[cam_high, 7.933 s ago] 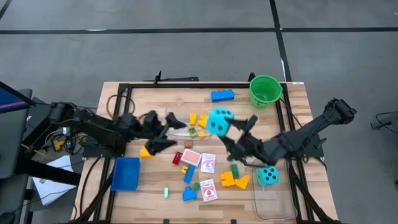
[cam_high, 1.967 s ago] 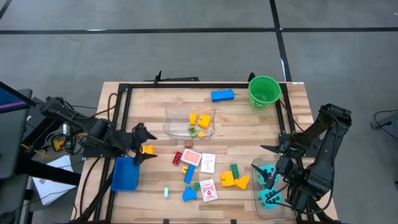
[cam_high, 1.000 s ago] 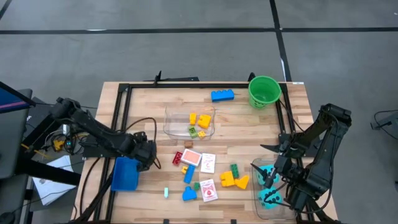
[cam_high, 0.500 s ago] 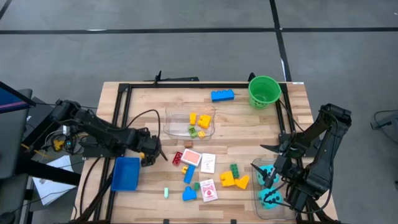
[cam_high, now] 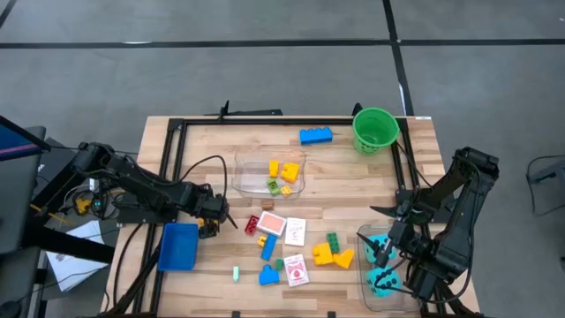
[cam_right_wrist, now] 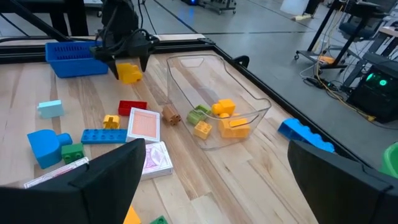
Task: Pick & Place Toys
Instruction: Put the yellow game piece into the top transparent bin
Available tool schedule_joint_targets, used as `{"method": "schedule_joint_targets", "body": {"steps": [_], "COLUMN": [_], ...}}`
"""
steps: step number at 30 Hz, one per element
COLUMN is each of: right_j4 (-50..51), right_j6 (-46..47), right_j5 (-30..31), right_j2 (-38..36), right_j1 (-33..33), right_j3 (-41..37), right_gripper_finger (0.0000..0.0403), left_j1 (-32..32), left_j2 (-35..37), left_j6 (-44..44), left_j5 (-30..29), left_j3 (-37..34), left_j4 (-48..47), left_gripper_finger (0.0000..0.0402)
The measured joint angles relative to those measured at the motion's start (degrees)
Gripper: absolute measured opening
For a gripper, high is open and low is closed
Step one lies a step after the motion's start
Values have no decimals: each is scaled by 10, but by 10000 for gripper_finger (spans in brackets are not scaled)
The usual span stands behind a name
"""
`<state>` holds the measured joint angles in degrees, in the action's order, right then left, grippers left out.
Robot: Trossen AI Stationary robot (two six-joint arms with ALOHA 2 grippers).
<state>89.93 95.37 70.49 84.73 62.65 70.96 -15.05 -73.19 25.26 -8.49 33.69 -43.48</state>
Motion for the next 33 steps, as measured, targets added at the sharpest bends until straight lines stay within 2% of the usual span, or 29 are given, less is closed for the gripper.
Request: {"method": "schedule_joint_targets", "body": {"steps": [18,23,33], "right_j4": [-3,-3,-3], "right_j6": [0,0,0], "right_j5": [0,0,0], "right_j2": [0,0,0], "right_j1": [0,0,0], "right_j3": [0,0,0], "right_gripper_finger": [384,384,384], "left_j1": [0,0,0], "left_j2": [0,3,2], "left_j6": [0,2,11], "left_j5": [0,-8,-14], "left_j3": [-1,-19,-23], "left_j4": [5,36,51], "left_gripper_finger": [280,251,238]}}
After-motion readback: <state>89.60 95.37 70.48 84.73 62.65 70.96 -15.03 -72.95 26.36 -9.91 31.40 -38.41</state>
